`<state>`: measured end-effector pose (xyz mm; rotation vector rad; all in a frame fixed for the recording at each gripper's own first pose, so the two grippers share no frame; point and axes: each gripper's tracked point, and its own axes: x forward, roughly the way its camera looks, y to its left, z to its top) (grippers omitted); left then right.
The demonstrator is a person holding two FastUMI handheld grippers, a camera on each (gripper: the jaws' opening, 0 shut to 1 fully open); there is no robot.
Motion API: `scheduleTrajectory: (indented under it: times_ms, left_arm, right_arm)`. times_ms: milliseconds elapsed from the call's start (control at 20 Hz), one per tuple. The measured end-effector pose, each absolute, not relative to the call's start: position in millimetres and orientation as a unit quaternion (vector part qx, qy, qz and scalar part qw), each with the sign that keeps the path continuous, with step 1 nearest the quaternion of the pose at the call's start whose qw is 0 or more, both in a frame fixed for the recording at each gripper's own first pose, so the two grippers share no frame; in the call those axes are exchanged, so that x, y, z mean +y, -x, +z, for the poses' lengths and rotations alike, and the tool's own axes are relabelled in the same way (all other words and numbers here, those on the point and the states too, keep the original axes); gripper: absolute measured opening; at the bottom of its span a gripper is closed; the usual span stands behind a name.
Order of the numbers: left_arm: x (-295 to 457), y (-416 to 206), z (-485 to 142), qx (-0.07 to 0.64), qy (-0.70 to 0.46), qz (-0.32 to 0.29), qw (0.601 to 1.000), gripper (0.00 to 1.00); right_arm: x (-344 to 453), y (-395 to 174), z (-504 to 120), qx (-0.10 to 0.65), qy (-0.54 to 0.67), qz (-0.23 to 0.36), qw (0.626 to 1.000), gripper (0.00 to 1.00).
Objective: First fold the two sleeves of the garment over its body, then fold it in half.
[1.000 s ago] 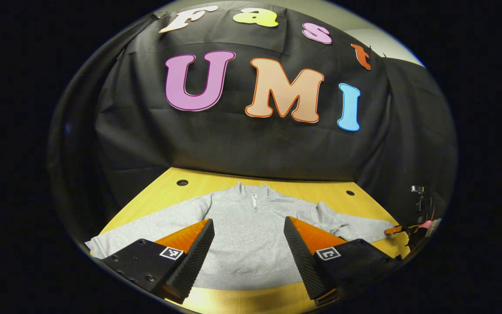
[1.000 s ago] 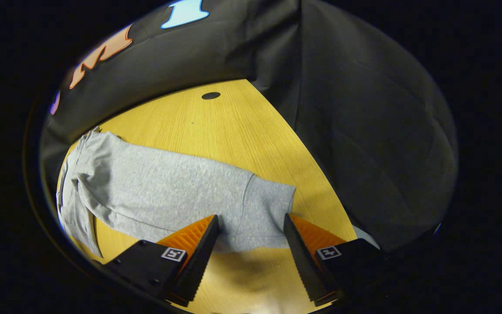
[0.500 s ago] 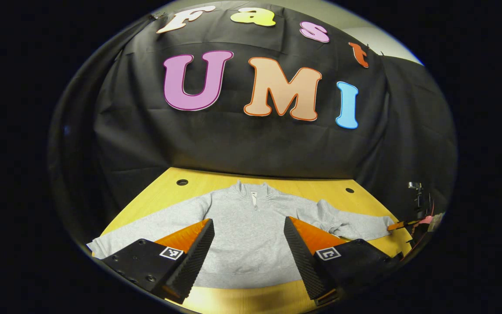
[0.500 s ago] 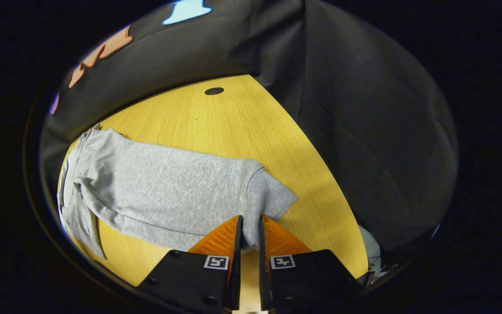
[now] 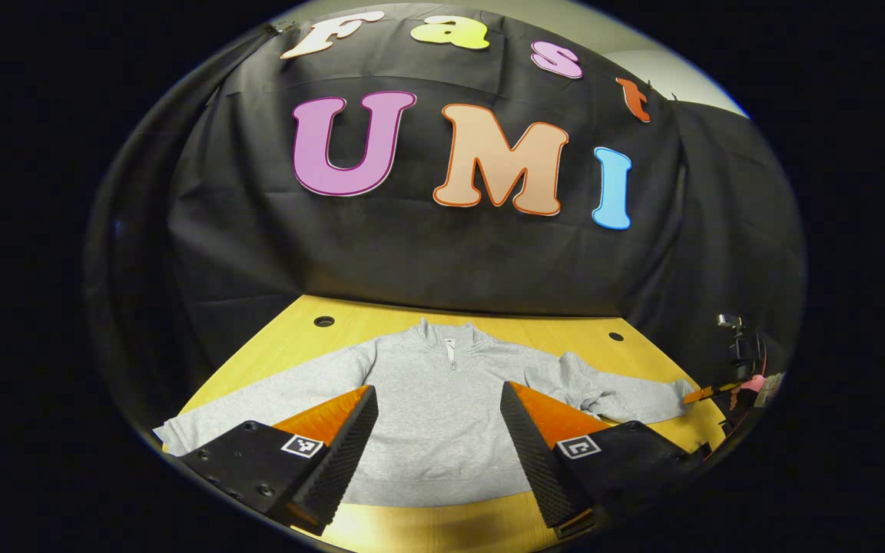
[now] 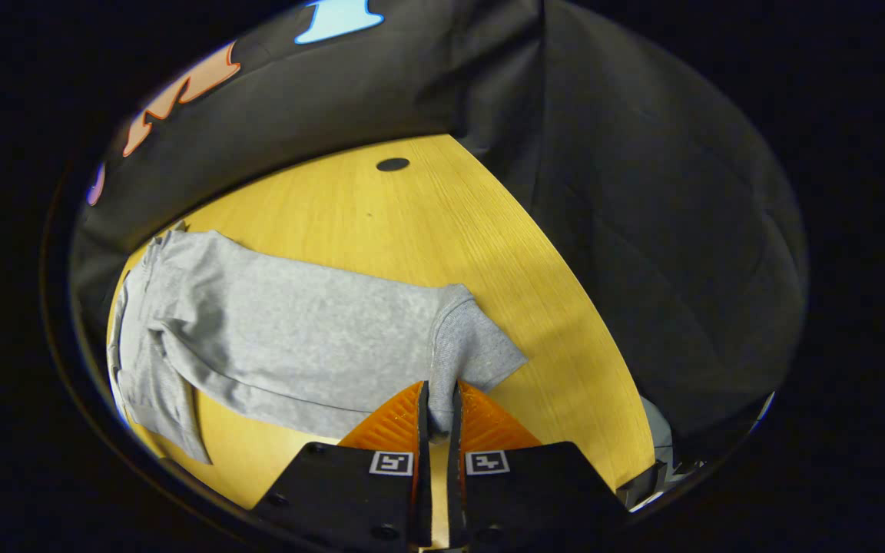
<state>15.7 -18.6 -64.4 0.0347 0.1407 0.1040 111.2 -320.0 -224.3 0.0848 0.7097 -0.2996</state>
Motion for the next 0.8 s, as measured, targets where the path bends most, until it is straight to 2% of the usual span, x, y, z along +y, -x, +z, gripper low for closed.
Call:
scheduleTrajectory:
  times_ms: [400,450,650,800]
  left_arm:
    - [-4.2,-8.0,-68.7,0.069,-0.007,0.049,0.996,0.94]
    - [-1.8,-6.5,-67.1,0.068,-0.006,0.051,0.996,0.94]
    - [12.3,2.7,-66.7,0.063,-0.001,0.058,0.996,0.94]
    - [26.5,7.9,-65.1,0.061,0.0,0.069,0.996,0.94]
  right_arm:
    - [-208.9,-136.8,-165.2,0.309,-0.058,-0.068,0.947,0.11]
    - [-196.6,-140.4,-158.3,0.304,-0.058,-0.058,0.949,0.13]
    - [-146.7,-150.8,-125.1,0.28,-0.033,-0.025,0.959,0.11]
    - [-88.5,-164.2,-102.6,0.259,-0.022,0.021,0.966,0.11]
